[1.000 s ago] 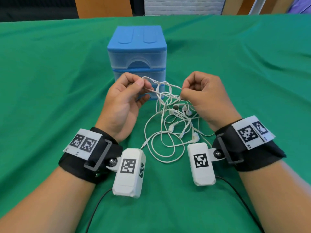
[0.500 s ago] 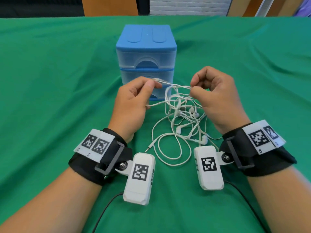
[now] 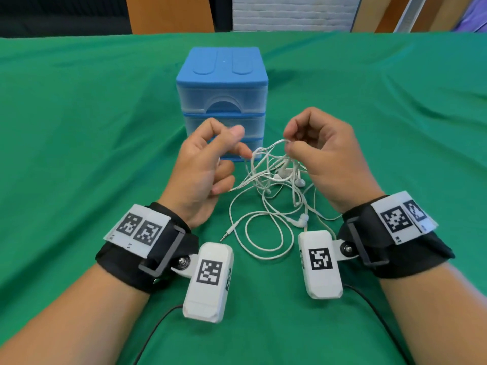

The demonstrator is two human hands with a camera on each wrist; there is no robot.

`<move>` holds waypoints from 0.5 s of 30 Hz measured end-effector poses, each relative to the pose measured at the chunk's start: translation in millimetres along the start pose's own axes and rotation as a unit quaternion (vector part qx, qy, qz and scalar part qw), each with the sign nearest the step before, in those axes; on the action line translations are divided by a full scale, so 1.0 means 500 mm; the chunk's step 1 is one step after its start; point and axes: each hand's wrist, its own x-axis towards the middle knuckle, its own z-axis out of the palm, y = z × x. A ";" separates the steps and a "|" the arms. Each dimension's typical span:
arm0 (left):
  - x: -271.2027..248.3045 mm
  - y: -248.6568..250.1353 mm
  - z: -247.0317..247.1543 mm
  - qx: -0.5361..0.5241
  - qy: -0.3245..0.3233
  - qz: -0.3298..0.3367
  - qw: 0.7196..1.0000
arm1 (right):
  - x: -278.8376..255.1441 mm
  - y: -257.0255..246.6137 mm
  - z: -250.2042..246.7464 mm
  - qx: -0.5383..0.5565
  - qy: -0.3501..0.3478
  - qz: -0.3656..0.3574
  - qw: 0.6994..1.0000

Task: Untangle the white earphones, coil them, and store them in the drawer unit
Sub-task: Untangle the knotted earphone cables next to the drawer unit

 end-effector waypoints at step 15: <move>0.001 -0.017 0.002 0.309 0.007 0.135 0.941 | -0.012 -0.016 0.009 0.112 -0.082 0.030 0.990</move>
